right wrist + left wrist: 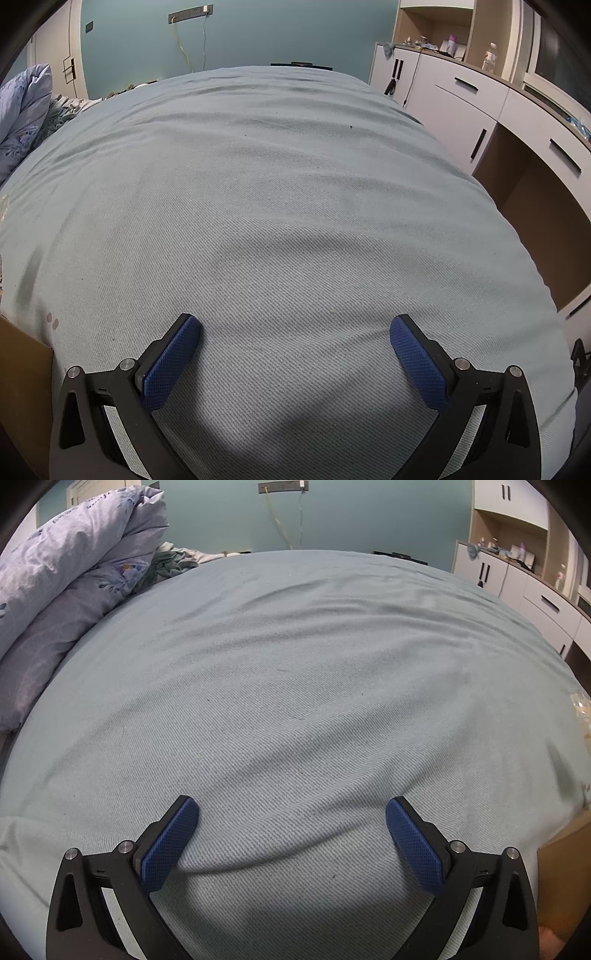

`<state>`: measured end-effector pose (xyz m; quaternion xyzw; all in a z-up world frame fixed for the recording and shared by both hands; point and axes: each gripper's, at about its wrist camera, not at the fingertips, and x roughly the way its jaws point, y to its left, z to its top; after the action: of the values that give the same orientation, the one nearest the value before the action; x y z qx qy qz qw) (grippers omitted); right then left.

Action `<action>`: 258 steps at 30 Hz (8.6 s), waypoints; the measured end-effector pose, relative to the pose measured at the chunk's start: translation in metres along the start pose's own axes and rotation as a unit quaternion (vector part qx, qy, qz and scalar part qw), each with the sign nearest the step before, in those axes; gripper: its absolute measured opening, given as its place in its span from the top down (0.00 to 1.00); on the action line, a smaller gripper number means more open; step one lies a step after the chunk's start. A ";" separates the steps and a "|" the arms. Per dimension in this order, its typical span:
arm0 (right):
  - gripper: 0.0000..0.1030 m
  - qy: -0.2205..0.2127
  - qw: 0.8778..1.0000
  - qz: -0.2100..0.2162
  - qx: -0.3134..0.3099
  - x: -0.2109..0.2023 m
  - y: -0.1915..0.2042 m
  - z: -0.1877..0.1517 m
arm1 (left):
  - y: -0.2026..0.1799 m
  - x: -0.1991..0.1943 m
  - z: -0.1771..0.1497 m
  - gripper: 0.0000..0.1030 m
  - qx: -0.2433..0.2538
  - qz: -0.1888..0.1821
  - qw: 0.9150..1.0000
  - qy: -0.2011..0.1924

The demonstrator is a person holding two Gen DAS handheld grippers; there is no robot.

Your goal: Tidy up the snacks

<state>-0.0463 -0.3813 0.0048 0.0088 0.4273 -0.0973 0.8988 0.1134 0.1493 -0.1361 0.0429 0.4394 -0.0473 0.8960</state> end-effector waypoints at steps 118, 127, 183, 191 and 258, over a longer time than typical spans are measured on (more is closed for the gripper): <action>0.00 -0.001 1.000 -0.002 0.000 0.001 0.001 -0.001 | -0.005 0.003 0.000 0.00 -0.003 0.005 1.000 -0.001; 0.00 0.015 1.000 0.005 -0.014 0.005 0.002 0.006 | -0.010 0.005 0.003 0.00 0.007 0.018 1.000 0.006; 0.00 -0.023 0.993 0.091 -0.074 -0.168 0.110 0.017 | -0.182 -0.176 0.019 0.00 0.176 -0.015 0.982 -0.062; 0.00 -0.028 0.991 0.095 -0.085 -0.169 0.112 0.016 | -0.182 -0.176 0.019 0.00 0.177 -0.019 0.982 -0.057; 0.55 0.037 0.943 0.042 -0.329 0.051 0.292 0.131 | -0.129 -0.048 0.070 0.00 0.130 -0.005 0.986 0.108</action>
<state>0.1386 -0.1164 0.0293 -0.2660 0.4676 0.0868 0.8385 0.1235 0.0150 -0.0602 0.1616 0.5238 -0.1040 0.8299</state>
